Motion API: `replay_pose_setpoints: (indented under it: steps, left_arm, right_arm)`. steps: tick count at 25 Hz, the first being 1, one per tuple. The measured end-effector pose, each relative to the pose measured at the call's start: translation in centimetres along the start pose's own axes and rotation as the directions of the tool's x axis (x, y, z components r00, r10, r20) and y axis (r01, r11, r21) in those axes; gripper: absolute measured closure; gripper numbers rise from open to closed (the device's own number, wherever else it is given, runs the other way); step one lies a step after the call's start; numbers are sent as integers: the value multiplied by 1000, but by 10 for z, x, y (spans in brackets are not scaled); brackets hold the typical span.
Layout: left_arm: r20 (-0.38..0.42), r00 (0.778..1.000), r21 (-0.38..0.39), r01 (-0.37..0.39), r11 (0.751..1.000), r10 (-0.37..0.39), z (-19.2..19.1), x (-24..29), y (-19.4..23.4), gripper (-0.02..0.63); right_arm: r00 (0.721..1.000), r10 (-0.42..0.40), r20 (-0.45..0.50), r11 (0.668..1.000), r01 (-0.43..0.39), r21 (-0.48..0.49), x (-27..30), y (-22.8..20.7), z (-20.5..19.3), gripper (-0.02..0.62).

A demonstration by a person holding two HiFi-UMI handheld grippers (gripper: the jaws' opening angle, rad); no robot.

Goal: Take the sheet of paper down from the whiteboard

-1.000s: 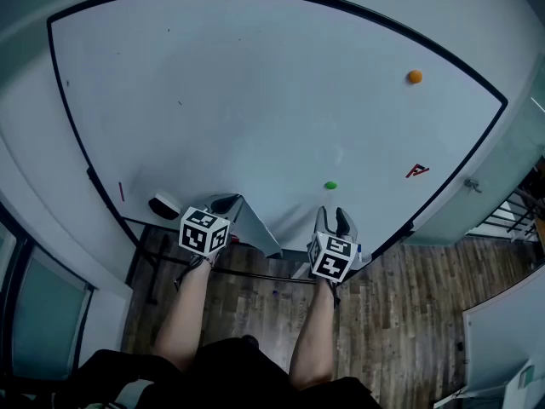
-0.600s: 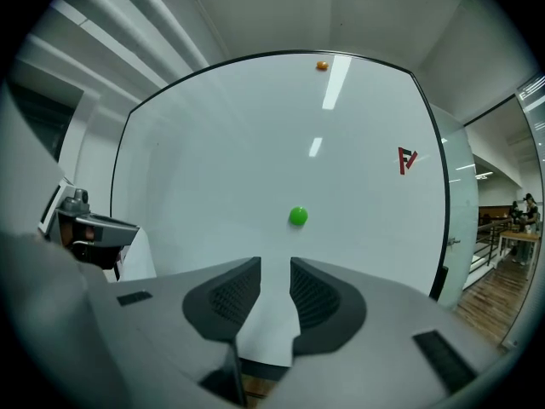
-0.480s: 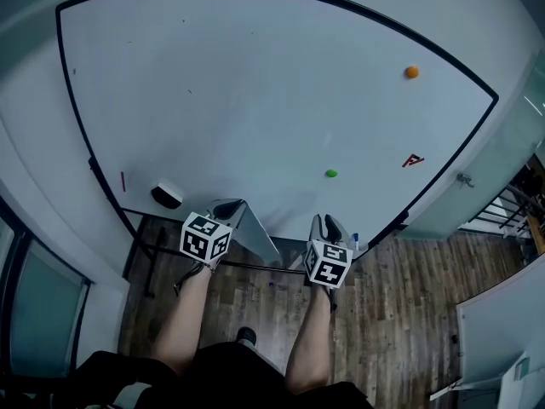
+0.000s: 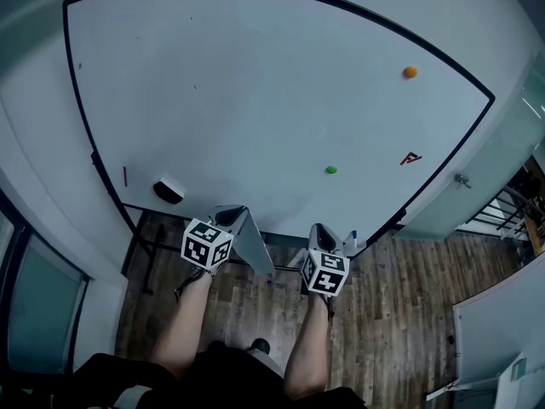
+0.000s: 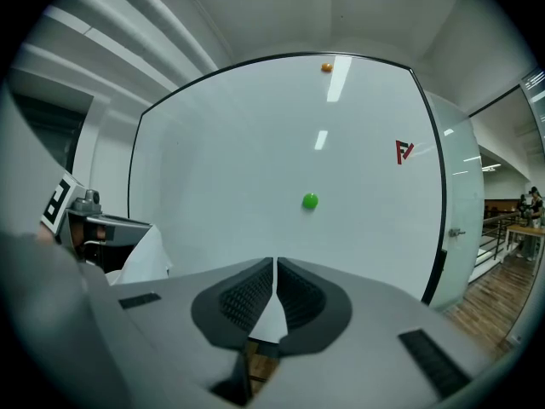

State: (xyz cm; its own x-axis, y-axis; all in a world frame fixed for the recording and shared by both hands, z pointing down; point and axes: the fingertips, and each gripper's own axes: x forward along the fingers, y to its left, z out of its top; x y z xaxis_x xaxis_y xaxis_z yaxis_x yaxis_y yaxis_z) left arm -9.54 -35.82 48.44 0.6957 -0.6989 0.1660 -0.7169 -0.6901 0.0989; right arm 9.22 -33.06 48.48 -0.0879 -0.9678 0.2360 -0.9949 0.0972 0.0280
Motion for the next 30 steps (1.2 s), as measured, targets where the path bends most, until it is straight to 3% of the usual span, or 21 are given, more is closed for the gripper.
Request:
replay_pose_setpoints:
  steps: [15, 30]
  left_arm:
    - [18, 998, 31, -60, 998, 59, 19, 27, -38, 586]
    - [27, 986, 70, -167, 983, 166, 23, 36, -82, 586]
  right_arm:
    - [997, 70, 14, 998, -70, 4, 3, -47, 5, 572]
    - [985, 162, 57, 987, -163, 6, -17, -91, 6, 572]
